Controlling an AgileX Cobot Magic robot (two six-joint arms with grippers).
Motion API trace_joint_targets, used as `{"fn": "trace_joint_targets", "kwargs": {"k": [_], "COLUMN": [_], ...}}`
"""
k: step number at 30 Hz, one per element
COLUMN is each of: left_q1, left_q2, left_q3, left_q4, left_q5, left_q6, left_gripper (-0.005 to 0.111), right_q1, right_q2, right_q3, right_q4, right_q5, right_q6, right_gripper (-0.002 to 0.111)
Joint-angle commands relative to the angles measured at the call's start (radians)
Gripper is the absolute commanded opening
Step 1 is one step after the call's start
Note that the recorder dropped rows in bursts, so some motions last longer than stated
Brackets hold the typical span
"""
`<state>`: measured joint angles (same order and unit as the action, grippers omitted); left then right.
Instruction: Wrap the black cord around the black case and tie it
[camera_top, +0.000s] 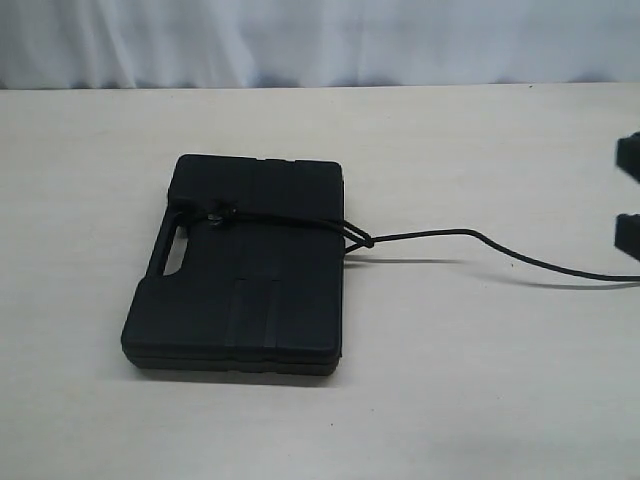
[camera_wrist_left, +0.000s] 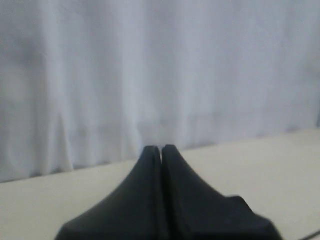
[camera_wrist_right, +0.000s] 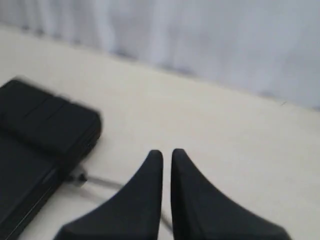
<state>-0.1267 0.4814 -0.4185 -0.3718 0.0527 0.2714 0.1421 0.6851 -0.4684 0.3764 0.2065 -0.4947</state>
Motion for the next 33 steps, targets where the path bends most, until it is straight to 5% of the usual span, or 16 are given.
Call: {"fn": "trace_joint_targets", "kwargs": {"k": [1, 10, 19, 26, 28, 33], "left_q1": [-0.003, -0.003, -0.037, -0.037, -0.037, -0.030], "left_q2": [-0.032, -0.032, -0.032, -0.163, -0.239, -0.402], "left_q3": [0.172, 0.200, 0.208, 0.229, 0.268, 0.418], "left_q4": [-0.042, -0.031, -0.031, 0.093, 0.095, 0.265], "left_q5": [-0.271, -0.096, -0.089, -0.102, -0.146, -0.344], "left_q6": [-0.049, -0.038, -0.038, -0.038, -0.038, -0.038], "left_gripper": [0.000, 0.000, 0.000, 0.000, 0.000, 0.000], "right_q1": [0.001, 0.001, 0.080, 0.076, 0.072, 0.006], "right_q2": [-0.093, -0.163, -0.163, -0.314, -0.430, -0.685], "right_q3": [0.177, 0.274, 0.296, 0.468, 0.468, 0.468], "right_q4": [0.010, 0.010, 0.032, -0.289, -0.275, -0.281], "right_q5": [-0.442, -0.511, -0.527, -0.616, -0.353, -0.126], "right_q6": [-0.014, -0.014, -0.007, -0.007, -0.007, -0.007], "right_gripper": [0.006, 0.006, 0.006, 0.006, 0.006, 0.006]}}
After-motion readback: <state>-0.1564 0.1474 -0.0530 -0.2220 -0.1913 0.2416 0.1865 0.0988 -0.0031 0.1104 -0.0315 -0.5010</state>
